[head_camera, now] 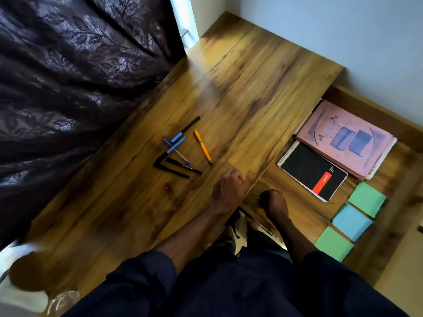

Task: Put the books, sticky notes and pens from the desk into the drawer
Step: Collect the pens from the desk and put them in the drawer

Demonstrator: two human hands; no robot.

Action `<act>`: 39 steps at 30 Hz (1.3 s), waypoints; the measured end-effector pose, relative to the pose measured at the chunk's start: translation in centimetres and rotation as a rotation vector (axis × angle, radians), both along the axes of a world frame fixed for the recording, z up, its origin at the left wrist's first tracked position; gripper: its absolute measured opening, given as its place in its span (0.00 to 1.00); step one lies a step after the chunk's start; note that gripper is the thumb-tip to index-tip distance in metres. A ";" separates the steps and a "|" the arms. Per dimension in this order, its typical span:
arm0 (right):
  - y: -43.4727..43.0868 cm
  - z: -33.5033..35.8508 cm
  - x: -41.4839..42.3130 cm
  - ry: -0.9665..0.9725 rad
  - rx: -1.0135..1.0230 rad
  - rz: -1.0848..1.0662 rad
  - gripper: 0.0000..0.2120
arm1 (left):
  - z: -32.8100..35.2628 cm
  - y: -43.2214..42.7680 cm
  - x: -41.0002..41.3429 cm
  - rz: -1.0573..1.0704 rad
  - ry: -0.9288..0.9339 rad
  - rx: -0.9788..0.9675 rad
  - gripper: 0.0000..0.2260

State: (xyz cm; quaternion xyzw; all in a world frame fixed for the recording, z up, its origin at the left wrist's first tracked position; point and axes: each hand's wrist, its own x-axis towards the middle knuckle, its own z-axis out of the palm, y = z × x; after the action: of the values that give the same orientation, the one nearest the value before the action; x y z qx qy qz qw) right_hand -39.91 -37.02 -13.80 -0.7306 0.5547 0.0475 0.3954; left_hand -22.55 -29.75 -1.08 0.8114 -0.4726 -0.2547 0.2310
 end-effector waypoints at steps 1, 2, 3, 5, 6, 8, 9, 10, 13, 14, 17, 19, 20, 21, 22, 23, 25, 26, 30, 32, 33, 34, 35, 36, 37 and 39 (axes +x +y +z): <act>0.4 0.2 0.1 -0.003 0.016 0.018 0.07 | 0.0 0.0 0.1 0.002 0.001 0.007 0.07; 0.7 0.5 0.1 -0.005 0.032 0.033 0.07 | -0.1 0.1 0.1 0.003 0.006 0.011 0.07; 0.9 0.5 0.2 -0.005 0.044 0.044 0.07 | -0.1 0.0 0.2 0.000 0.016 0.020 0.07; 0.8 0.8 0.2 -0.002 0.058 0.048 0.07 | 0.0 -0.1 0.3 -0.005 0.028 0.036 0.07; 0.6 0.9 0.2 -0.006 0.046 0.033 0.07 | -0.1 -0.1 0.5 -0.007 0.027 0.039 0.07; 0.1 1.7 0.4 -0.038 -0.002 -0.015 0.08 | -0.2 -0.2 0.8 -0.003 0.030 0.037 0.07; -0.1 2.4 0.6 -0.067 -0.043 -0.033 0.08 | -0.1 -0.2 1.0 0.002 0.033 0.034 0.08; -0.3 3.3 1.1 -0.100 -0.089 -0.047 0.07 | -0.1 -0.1 1.2 0.007 0.038 0.029 0.09; -0.7 6.7 2.5 -0.240 -0.212 -0.084 0.07 | -0.1 -0.1 2.1 0.036 0.051 0.018 0.10; -0.6 7.7 2.8 -0.264 -0.252 -0.091 0.07 | -0.2 0.0 2.5 0.048 0.052 0.007 0.10; 0.0 9.0 3.1 -0.259 -0.316 -0.126 0.07 | -0.2 0.0 3.7 0.090 0.055 -0.021 0.10; 0.5 9.5 3.4 -0.262 -0.331 -0.143 0.07 | -0.2 -0.1 4.5 0.127 0.066 -0.061 0.10; 0.6 9.9 3.8 -0.277 -0.338 -0.137 0.06 | -0.3 -0.1 4.9 0.146 0.077 -0.084 0.10; 0.7 10.4 4.4 -0.298 -0.342 -0.116 0.06 | -0.3 0.0 5.4 0.166 0.089 -0.088 0.10; 0.8 10.8 5.1 -0.324 -0.340 -0.083 0.06 | -0.3 0.0 5.8 0.178 0.094 -0.087 0.09; 0.8 11.3 6.1 -0.348 -0.335 -0.040 0.06 | -0.2 0.3 6.4 0.187 0.091 -0.076 0.09; 1.0 12.5 8.6 -0.377 -0.332 0.032 0.05 | 0.0 1.0 7.8 0.205 0.075 -0.055 0.08; 1.0 12.9 10.0 -0.392 -0.338 0.057 0.05 | 0.0 1.4 8.5 0.214 0.058 -0.058 0.08; 0.9 13.8 16.2 -0.447 -0.357 0.156 0.03 | 1.0 2.8 11.3 0.316 0.005 -0.114 0.07; 0.6 14.1 19.1 -0.441 -0.347 0.190 0.02 | 1.5 3.4 12.8 0.383 0.003 -0.107 0.07; 0.4 14.3 20.5 -0.429 -0.341 0.201 0.02 | 1.8 3.7 13.6 0.410 0.006 -0.097 0.07; 0.0 14.3 21.7 -0.413 -0.337 0.212 0.02 | 2.0 4.0 14.3 0.433 0.010 -0.091 0.07; -0.3 14.2 22.8 -0.393 -0.336 0.227 0.02 | 2.2 4.2 15.1 0.454 0.018 -0.084 0.07; -0.8 14.2 23.8 -0.370 -0.333 0.245 0.04 | 2.4 4.5 15.8 0.474 0.025 -0.081 0.07; -1.2 14.1 24.7 -0.347 -0.326 0.258 0.06 | 2.6 4.7 16.4 0.495 0.035 -0.068 0.07; -2.0 13.9 26.1 -0.303 -0.290 0.259 0.09 | 2.8 5.1 17.5 0.539 0.044 -0.052 0.07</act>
State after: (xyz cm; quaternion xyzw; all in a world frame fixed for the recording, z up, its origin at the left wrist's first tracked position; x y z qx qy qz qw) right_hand -13.85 -38.97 0.05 -0.8434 0.3919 -0.0922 0.3558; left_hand -5.02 -24.65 1.73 0.8960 -0.2410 -0.1892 0.3215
